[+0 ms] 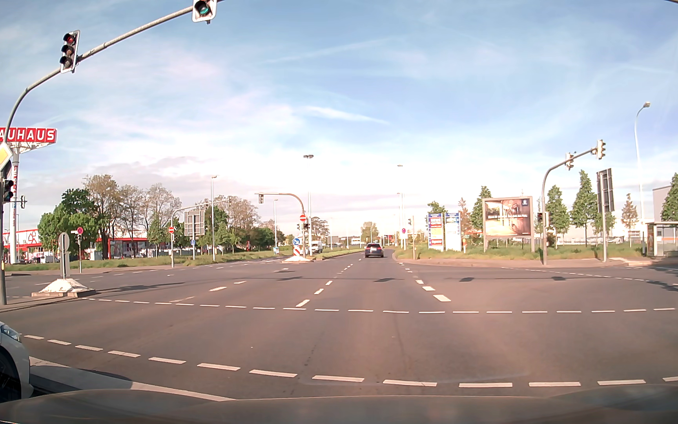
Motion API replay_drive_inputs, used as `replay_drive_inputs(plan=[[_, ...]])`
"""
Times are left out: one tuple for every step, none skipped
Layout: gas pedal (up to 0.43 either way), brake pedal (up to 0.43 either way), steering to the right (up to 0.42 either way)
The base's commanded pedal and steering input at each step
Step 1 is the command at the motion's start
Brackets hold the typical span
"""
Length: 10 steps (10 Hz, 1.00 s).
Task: Follow the waypoints while adhering to traffic rules and regulations
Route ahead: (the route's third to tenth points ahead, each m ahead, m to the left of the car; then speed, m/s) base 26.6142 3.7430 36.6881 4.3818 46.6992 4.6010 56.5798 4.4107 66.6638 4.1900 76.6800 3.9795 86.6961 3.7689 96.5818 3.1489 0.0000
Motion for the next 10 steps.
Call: replay_drive_inputs(plan=[[0.0,0.098,-0.006],[0.0,0.098,-0.006],[0.0,0.098,-0.005],[0.0,0.098,-0.005],[0.0,0.098,-0.006],[0.0,0.098,-0.005],[0.0,0.098,-0.005],[0.0,0.098,-0.006],[0.0,0.098,-0.005],[0.0,0.098,-0.006]])
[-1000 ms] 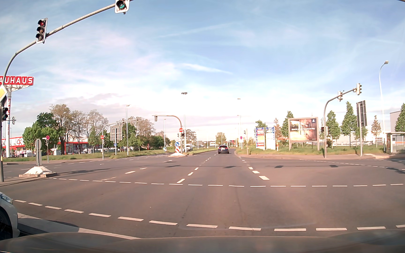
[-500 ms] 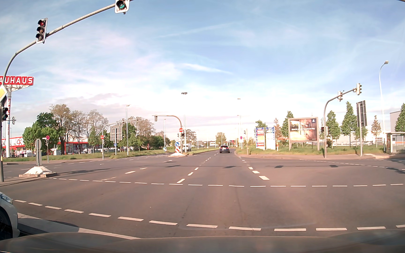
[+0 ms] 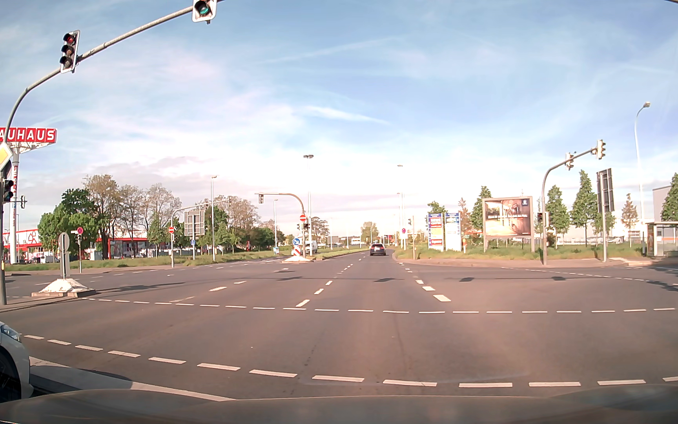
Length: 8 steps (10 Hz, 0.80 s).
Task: Follow the waypoints while adhering to traffic rules and regulations
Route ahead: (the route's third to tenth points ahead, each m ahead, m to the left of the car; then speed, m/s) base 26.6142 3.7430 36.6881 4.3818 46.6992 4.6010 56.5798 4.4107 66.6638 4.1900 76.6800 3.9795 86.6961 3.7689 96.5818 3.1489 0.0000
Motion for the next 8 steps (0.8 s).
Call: replay_drive_inputs(plan=[[0.0,0.098,-0.006],[0.0,0.098,-0.006],[0.0,0.104,-0.006],[0.0,0.098,-0.005],[0.0,0.104,-0.005],[0.0,0.098,-0.006],[0.0,0.104,-0.006],[0.0,0.104,-0.005]])
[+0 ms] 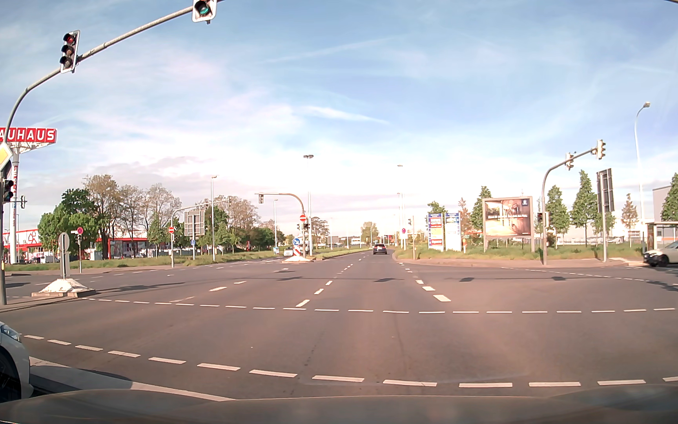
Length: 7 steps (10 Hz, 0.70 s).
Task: Follow the waypoints while adhering to traffic rules and regulations
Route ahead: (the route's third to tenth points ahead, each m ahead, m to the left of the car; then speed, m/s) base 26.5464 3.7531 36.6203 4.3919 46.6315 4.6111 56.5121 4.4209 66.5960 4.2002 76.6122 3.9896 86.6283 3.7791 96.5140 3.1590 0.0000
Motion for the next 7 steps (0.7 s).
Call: replay_drive_inputs(plan=[[0.0,0.104,-0.005],[0.0,0.104,-0.006],[0.0,0.104,-0.005],[0.0,0.098,-0.005],[0.0,0.104,-0.005],[0.0,0.104,-0.006],[0.0,0.104,-0.006]])
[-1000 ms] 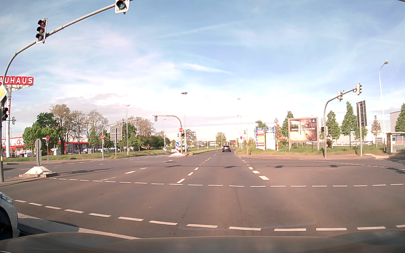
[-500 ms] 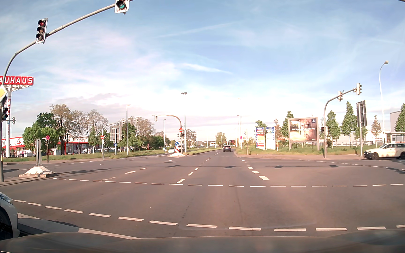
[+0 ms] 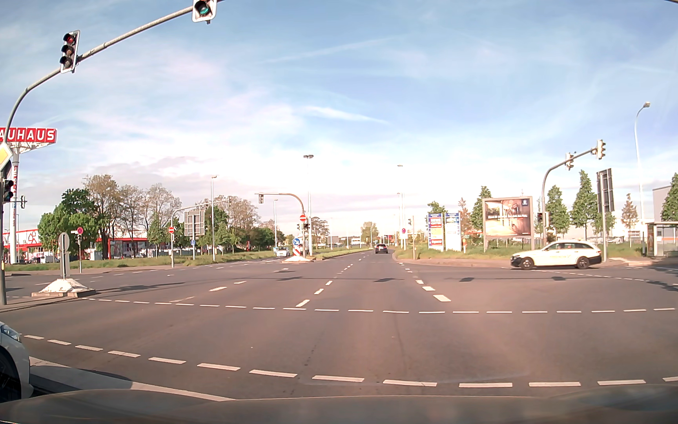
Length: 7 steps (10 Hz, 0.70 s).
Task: Follow the waypoints while adhering to traffic rules and regulations
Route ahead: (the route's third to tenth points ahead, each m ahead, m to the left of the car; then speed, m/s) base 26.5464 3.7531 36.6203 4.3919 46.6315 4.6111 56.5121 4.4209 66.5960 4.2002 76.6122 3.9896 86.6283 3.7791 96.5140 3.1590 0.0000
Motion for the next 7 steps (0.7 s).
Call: replay_drive_inputs(plan=[[0.0,0.104,-0.005],[0.0,0.098,-0.006],[0.0,0.104,-0.006],[0.0,0.104,-0.005],[0.0,0.104,-0.006],[0.0,0.104,-0.005],[0.0,0.104,-0.005]])
